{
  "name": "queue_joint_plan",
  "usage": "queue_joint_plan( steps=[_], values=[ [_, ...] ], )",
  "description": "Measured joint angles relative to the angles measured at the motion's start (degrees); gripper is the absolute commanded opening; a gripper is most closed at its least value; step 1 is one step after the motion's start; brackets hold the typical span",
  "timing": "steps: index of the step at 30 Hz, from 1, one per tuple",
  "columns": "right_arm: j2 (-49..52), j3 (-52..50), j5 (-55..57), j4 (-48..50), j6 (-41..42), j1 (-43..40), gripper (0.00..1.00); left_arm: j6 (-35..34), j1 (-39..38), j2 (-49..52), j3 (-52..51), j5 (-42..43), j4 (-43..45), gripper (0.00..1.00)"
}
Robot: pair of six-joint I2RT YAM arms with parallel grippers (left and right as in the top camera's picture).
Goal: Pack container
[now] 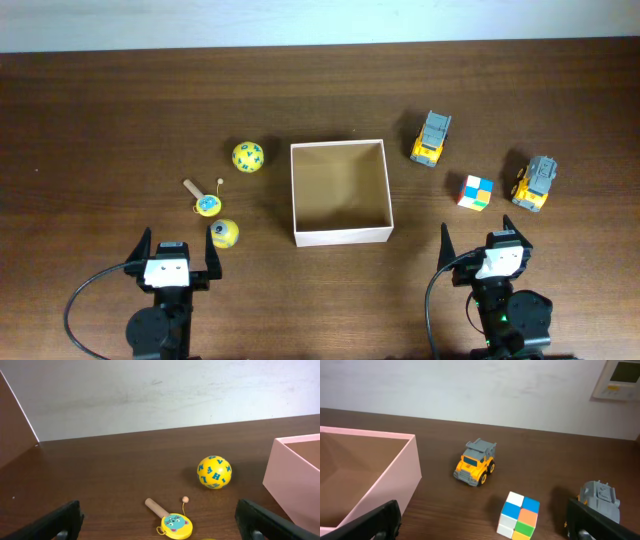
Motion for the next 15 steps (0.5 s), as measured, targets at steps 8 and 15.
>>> queue_joint_plan(
  steps=[8, 15],
  values=[
    [0.0, 0.0, 0.0, 0.0, 0.0, 0.0, 0.99, 0.0, 0.0, 0.0, 0.0, 0.0, 0.0, 0.99],
    [0.0, 0.0, 0.5, 0.4, 0.0, 0.0, 0.99, 0.0, 0.0, 0.0, 0.0, 0.0, 0.0, 0.99]
  ],
)
